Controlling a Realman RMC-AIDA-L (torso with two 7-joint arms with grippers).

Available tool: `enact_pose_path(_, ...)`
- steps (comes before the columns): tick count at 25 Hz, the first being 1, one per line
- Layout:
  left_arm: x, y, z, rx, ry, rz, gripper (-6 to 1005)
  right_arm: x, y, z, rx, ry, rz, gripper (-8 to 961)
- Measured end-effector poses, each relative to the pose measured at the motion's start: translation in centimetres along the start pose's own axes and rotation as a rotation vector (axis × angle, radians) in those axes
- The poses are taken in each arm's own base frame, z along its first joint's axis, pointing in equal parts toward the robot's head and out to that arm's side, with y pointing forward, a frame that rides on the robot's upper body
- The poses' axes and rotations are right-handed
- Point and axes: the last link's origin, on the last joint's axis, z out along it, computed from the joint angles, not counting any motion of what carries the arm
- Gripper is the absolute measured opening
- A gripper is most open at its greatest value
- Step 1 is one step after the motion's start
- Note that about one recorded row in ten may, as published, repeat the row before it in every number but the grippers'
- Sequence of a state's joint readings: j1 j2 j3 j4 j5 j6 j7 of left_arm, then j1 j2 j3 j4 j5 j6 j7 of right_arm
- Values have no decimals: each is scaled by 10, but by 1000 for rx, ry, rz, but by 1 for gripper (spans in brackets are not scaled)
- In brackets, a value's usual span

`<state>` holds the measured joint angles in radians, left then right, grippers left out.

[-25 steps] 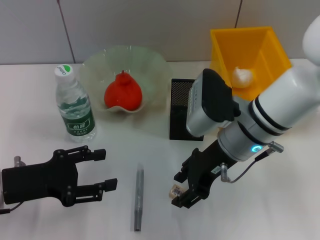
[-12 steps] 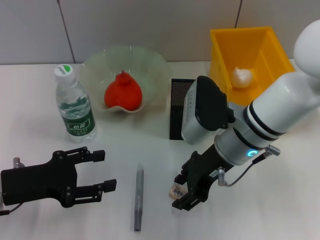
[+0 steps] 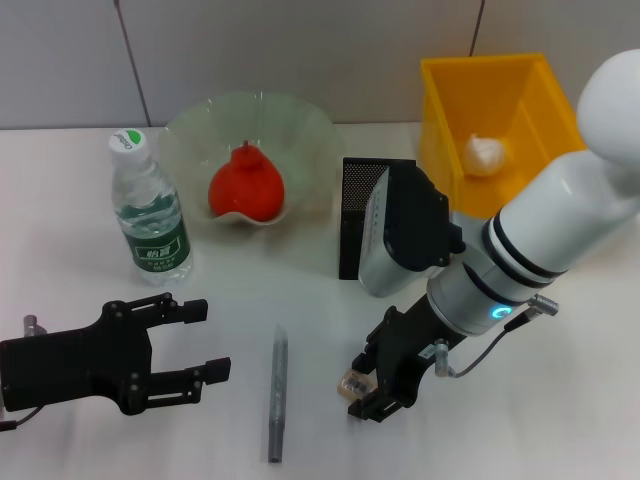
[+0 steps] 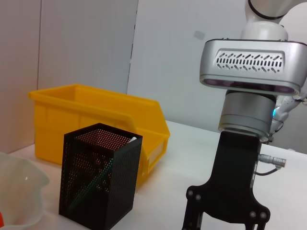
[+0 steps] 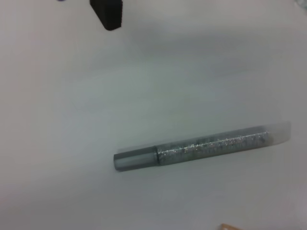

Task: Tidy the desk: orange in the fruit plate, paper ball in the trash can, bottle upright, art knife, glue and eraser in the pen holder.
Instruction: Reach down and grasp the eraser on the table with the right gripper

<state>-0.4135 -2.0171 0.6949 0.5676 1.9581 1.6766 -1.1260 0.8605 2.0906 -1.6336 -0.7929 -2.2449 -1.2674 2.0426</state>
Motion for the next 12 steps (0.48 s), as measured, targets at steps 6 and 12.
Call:
enact_pose_path(6,0,0,0,1,1,-1,754,-2,1,0,5,-2,-6,462)
enact_pose_path(12,0,0,0,2,3,-1,753,-2,1,0,7,0,-7,422)
